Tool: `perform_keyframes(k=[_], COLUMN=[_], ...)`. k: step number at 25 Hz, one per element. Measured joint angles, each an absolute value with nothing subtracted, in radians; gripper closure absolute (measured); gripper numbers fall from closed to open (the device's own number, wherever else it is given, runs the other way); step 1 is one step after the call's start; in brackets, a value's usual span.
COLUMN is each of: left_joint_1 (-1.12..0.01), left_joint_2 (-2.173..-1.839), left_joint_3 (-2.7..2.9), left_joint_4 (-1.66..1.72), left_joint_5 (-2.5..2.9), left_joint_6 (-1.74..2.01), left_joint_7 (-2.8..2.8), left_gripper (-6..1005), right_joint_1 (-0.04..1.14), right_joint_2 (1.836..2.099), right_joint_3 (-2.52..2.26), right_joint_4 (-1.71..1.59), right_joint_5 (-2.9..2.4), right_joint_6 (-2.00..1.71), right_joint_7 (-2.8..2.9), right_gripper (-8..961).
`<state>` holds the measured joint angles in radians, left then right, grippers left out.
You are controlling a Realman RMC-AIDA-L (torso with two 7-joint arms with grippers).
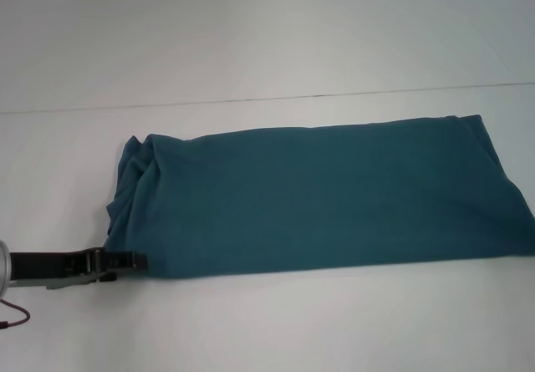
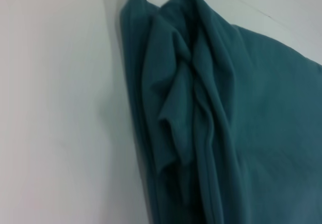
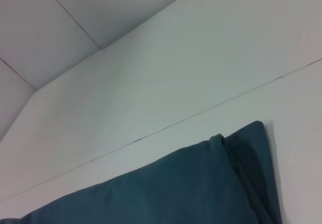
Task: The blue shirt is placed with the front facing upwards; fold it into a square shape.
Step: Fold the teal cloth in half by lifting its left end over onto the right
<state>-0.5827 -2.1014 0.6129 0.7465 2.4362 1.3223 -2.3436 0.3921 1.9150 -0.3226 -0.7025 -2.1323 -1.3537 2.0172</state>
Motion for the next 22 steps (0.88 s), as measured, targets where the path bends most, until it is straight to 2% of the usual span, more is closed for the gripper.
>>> perform_keyframes(k=[22], left_joint_1=[-0.632], left_joint_2=[-2.102], left_joint_3=[0.618], left_joint_4=[0.735], left_joint_5=[2.434], left_joint_6=[1.289], left_joint_7=[-2.341], left_gripper=[306], right_joint_1=[0.394], right_joint_2=[1.914], right_joint_3=[-0.322], right_joint_4=[-0.703], right_joint_5=[-2.132], right_joint_6=[-1.349], right_joint_7=[2.014], right_gripper=[22])
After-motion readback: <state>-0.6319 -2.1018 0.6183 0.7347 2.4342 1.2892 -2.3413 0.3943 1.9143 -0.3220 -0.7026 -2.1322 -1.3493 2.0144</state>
